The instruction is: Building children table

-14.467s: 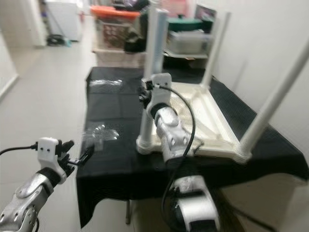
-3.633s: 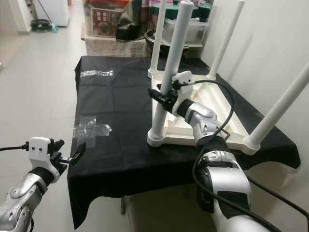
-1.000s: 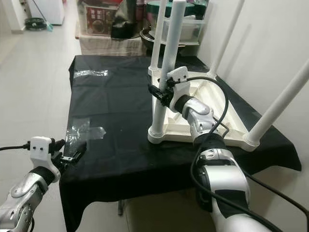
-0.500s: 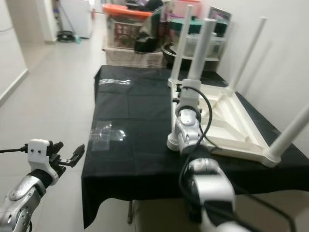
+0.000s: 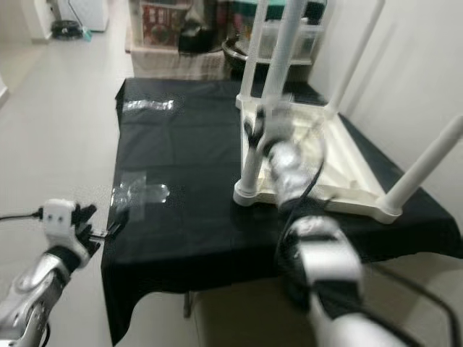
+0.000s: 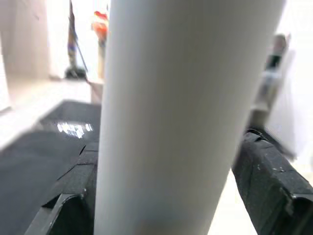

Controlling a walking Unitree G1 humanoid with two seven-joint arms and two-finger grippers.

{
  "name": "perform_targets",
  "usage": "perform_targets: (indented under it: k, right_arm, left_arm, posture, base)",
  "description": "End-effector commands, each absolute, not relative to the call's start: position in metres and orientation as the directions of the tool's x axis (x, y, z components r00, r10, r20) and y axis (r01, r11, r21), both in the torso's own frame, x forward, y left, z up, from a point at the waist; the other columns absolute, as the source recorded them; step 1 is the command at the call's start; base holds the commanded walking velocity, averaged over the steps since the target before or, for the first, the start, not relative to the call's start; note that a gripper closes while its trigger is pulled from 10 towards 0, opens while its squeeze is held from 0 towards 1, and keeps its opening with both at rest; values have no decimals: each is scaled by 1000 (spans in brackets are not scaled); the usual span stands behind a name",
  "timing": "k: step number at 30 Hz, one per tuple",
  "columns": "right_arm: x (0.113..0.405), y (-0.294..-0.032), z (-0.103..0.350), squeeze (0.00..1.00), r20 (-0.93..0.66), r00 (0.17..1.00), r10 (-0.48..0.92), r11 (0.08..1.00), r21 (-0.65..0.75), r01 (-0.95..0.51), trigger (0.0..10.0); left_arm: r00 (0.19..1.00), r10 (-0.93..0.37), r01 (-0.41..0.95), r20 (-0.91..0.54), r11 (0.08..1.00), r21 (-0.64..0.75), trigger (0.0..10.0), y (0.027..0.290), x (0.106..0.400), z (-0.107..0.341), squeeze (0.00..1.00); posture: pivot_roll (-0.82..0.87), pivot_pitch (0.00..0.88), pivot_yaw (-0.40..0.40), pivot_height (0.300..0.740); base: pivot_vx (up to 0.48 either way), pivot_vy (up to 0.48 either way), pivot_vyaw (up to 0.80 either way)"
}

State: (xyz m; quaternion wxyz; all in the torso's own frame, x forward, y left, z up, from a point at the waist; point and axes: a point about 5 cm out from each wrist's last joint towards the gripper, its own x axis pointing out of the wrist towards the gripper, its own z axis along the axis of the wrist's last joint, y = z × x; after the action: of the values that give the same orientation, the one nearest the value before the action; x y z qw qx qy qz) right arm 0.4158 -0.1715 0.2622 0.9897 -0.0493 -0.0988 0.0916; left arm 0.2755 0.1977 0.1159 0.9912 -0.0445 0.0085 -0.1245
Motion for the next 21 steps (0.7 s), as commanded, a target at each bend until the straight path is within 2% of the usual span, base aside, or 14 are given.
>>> perform_targets:
  k: [1, 3, 4, 8, 9, 10, 11, 15, 16, 17, 18, 19, 20, 21]
  right_arm:
    - [413, -166, 237, 0, 106, 943, 317, 944, -128, -303, 10000]
    - [411, -165, 238, 0, 106, 922, 372, 923, -148, -355, 10000]
    - [408, -161, 233, 0, 78, 883, 463, 879, -171, -445, 10000]
    - [405, -157, 226, 0, 44, 854, 518, 845, -182, -503, 10000]
    - [399, -145, 211, 0, -5, 798, 602, 786, -171, -594, 863]
    - [399, -145, 211, 0, -5, 798, 602, 786, -171, -594, 863]
    - [398, -141, 207, 0, -15, 783, 621, 772, -157, -616, 0]
    - [400, -142, 201, 0, -22, 814, 580, 805, -133, -578, 0]
    - [403, -146, 198, 0, -27, 862, 507, 855, -116, -506, 0]
    - [403, -146, 198, 0, -27, 862, 507, 855, -116, -506, 0]
    - [406, -153, 195, 0, -36, 918, 395, 913, -98, -397, 0]
    - [409, -165, 189, 0, -61, 978, 199, 976, -76, -204, 0]
    - [409, -165, 189, 0, -61, 978, 199, 976, -76, -204, 0]
    - [408, -177, 183, 0, -83, 996, 18, 997, -69, -24, 0]
  left_arm:
    - [967, -254, 252, -13, 964, -88, 10000, 196, 275, 114, 0]
    - [967, -254, 252, -13, 964, -88, 10000, 196, 275, 114, 0]
    - [967, -255, 253, -12, 964, -87, 10000, 196, 275, 114, 0]
    - [967, -256, 254, -11, 963, -86, 10000, 195, 276, 115, 0]
    - [967, -255, 254, -8, 964, -83, 10000, 196, 277, 116, 0]
    - [967, -255, 254, -8, 964, -83, 10000, 196, 277, 116, 0]
    - [967, -254, 253, -7, 964, -81, 10000, 196, 277, 117, 0]
    - [968, -253, 251, -8, 965, -79, 10000, 197, 277, 117, 0]
    - [968, -253, 251, -10, 965, -78, 10000, 198, 276, 117, 0]
    - [968, -253, 251, -10, 965, -78, 10000, 198, 276, 117, 0]
    - [967, -253, 251, -11, 965, -78, 10000, 199, 276, 117, 0]
    - [967, -254, 253, -12, 964, -78, 10000, 198, 276, 116, 0]
    - [967, -254, 253, -12, 964, -78, 10000, 198, 276, 116, 0]
    - [967, -256, 254, -12, 964, -79, 10000, 197, 276, 116, 0]
  posture:
    - [70, 0, -108, 740]
    - [70, 0, -108, 740]
    - [72, 0, -107, 740]
    - [75, 0, -108, 740]
    - [85, 0, -112, 740]
    - [85, 0, -112, 740]
    - [85, 0, -112, 740]
    - [89, 0, -109, 740]
    - [84, 0, -105, 740]
    - [84, 0, -105, 740]
    - [80, 0, -104, 740]
    - [76, 0, -100, 740]
    - [76, 0, -100, 740]
    - [76, 0, -100, 740]
  base:
    - [0, 0, 0]
    - [0, 0, 0]
    - [0, 0, 0]
    - [0, 0, 0]
    - [0, 0, 0]
    - [0, 0, 0]
    - [0, 0, 0]
    - [0, 0, 0]
    - [0, 0, 0]
    - [0, 0, 0]
    - [0, 0, 0]
    - [0, 0, 0]
    - [0, 0, 0]
    - [0, 0, 0]
